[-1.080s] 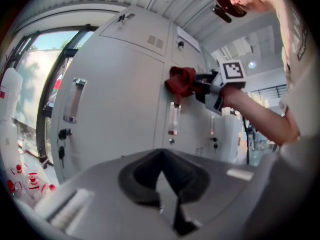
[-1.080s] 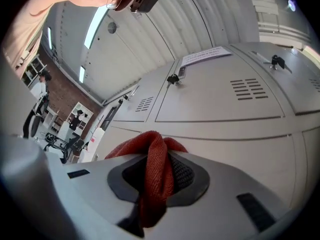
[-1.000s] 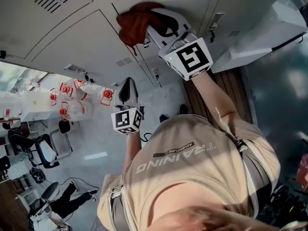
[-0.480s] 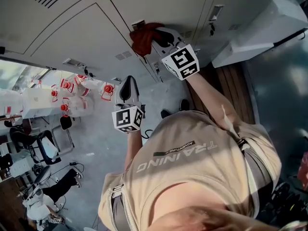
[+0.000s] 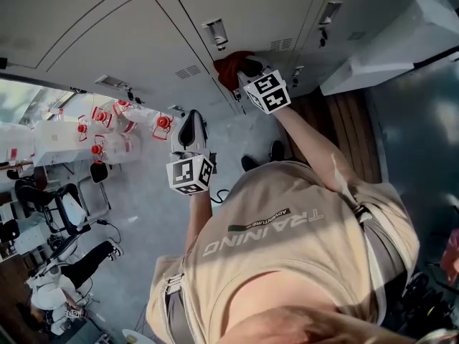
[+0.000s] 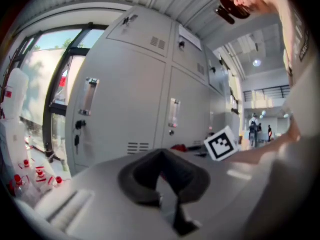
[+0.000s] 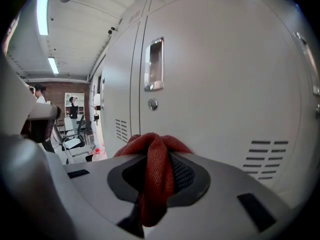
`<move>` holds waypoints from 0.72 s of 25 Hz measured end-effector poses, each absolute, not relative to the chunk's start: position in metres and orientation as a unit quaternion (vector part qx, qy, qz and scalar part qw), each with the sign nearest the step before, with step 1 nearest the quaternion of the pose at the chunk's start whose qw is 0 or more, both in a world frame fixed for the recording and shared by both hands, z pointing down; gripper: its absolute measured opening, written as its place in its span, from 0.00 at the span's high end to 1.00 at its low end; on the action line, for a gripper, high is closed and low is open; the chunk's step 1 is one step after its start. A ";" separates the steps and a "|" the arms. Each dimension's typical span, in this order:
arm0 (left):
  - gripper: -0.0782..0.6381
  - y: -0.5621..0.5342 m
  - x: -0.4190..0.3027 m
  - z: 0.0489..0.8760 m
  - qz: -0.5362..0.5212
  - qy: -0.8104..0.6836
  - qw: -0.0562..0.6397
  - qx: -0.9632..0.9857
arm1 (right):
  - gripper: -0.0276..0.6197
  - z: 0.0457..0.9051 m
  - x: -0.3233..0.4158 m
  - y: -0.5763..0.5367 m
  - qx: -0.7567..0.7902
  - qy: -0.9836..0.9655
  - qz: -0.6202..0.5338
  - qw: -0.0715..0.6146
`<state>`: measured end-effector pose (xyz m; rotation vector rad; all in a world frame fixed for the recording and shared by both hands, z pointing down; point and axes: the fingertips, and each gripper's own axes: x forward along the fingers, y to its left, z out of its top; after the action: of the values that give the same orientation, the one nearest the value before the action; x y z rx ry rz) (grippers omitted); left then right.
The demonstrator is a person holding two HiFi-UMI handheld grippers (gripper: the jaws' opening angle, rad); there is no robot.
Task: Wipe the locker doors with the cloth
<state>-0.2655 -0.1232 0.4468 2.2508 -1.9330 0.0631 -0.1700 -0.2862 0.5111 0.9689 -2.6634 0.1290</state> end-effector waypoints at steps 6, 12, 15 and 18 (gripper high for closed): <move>0.88 -0.122 -0.261 0.450 0.023 -0.642 0.093 0.761 | 0.86 0.571 -0.160 -0.282 0.322 -0.915 0.131 0.206; 0.88 -0.126 -0.249 0.453 0.030 -0.626 0.096 0.773 | 0.86 0.475 -0.139 -0.265 0.309 -0.940 0.076 0.122; 0.88 -0.131 -0.239 0.453 0.030 -0.614 0.095 0.783 | 0.86 0.391 -0.125 -0.250 0.299 -0.952 0.018 0.064; 0.88 -0.139 -0.223 0.448 0.028 -0.596 0.089 0.798 | 0.86 0.306 -0.109 -0.236 0.295 -0.954 -0.053 0.016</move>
<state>-0.2230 -0.1393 0.4483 2.3745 -1.7722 0.0833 -0.1091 -0.2363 0.3064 0.9184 -2.9671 -0.1650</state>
